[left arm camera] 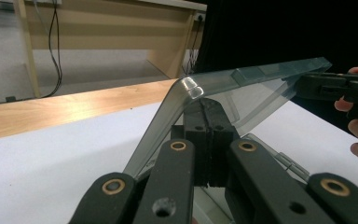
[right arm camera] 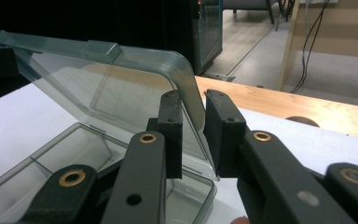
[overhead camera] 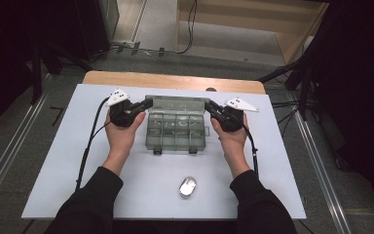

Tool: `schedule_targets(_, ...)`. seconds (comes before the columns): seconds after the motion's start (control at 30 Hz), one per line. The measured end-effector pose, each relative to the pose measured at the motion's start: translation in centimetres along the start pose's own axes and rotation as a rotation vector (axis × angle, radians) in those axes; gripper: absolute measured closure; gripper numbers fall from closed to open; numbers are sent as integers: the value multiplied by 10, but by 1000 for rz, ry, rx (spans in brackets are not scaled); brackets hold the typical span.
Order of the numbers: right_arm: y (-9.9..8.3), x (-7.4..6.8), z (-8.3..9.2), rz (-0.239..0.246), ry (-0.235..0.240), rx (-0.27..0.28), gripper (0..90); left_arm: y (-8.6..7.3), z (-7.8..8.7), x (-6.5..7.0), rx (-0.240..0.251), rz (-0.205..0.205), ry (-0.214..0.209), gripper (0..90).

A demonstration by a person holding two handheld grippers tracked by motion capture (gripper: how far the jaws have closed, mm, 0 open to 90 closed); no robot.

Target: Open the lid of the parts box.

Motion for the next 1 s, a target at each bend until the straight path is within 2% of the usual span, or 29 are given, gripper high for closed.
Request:
schedule_targets(0.1,1,0,0,-1,-13,1,775,-2,-1,0,-14,-2,-6,882)
schedule_targets(0.17,3,0,-1,-6,-29,3,790,-4,-2,2,-35,-18,-10,870)
schedule_targets(0.2,5,0,-2,-11,-29,-5,791,-6,-1,7,-50,-51,-20,820)
schedule_targets(0.3,6,0,-3,-8,-37,-10,792,-8,2,11,-44,-72,-29,768)
schedule_targets(0.37,8,1,-3,-19,-39,-18,795,-11,6,10,-28,-74,-27,671)
schedule_targets(0.4,9,1,-4,-24,-37,-19,796,-13,8,8,-24,-76,-12,632)
schedule_targets(0.5,10,2,-4,-29,-37,-23,799,-18,10,-3,-25,-25,15,575)
schedule_targets(0.57,11,2,-5,-40,-38,-24,800,-20,6,-11,-47,10,31,497)
schedule_targets(0.67,12,3,-7,-54,-40,-25,803,-22,-4,-20,-74,46,71,446)
schedule_targets(0.8,14,4,-9,-66,-41,-24,805,-23,-19,-27,-98,64,113,456)
schedule_targets(0.9,15,4,-11,-72,-48,-25,807,-26,-28,-29,-115,45,137,523)
schedule_targets(1.0,16,6,-13,-62,-57,-28,811,-28,-33,-31,-119,48,145,594)
Point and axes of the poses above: each handheld gripper's, and its own axes: z roughly backward along the jaws, y roughly out of its top, x roughly to its right, the point moved 4 cm from there along -z, roughly forward along the jaws, and after that the axes turned 15 degrees about -x, right-handed, at the moved point
